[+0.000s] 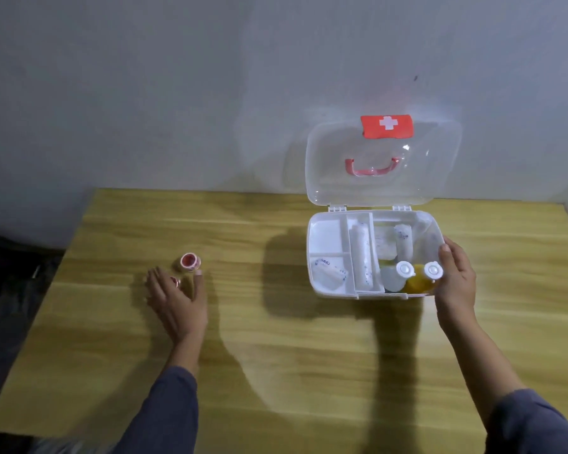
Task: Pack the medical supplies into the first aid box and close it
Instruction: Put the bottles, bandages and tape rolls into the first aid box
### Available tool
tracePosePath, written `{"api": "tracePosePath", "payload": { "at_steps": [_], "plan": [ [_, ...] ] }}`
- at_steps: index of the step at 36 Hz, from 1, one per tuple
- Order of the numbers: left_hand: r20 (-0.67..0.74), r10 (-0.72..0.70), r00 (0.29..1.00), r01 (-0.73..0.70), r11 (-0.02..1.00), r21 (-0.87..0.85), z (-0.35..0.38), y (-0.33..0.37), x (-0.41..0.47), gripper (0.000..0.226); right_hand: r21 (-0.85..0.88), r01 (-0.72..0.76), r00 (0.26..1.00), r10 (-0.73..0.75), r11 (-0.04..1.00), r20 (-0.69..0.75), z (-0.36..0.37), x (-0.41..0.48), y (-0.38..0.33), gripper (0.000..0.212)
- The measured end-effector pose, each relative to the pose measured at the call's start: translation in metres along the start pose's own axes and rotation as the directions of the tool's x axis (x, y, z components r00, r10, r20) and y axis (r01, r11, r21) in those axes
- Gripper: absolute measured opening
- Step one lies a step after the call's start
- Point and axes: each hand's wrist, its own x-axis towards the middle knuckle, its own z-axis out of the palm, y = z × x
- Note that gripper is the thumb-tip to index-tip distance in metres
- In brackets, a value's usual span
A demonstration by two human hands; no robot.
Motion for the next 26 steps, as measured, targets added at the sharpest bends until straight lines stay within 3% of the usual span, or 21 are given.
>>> {"api": "tracePosePath", "payload": {
  "at_steps": [6, 10, 26],
  "plan": [
    [0.097, 0.232, 0.968, -0.23, 0.973, -0.029, 0.029, 0.009, 0.018, 0.051, 0.008, -0.015, 1.0, 0.015, 1.0, -0.021, 0.001, 0.001, 0.002, 0.02],
    [0.103, 0.287, 0.952, -0.279, 0.957, -0.082, 0.041, 0.024, 0.016, 0.039, 0.022, -0.017, 0.999, 0.018, 1.0, -0.042, 0.001, 0.0, 0.003, 0.027],
    [0.012, 0.154, 0.988, -0.143, 0.942, -0.304, 0.044, 0.054, -0.004, 0.032, 0.046, -0.016, 0.999, 0.014, 0.999, 0.049, 0.024, -0.007, 0.012, 0.027]
  ]
}}
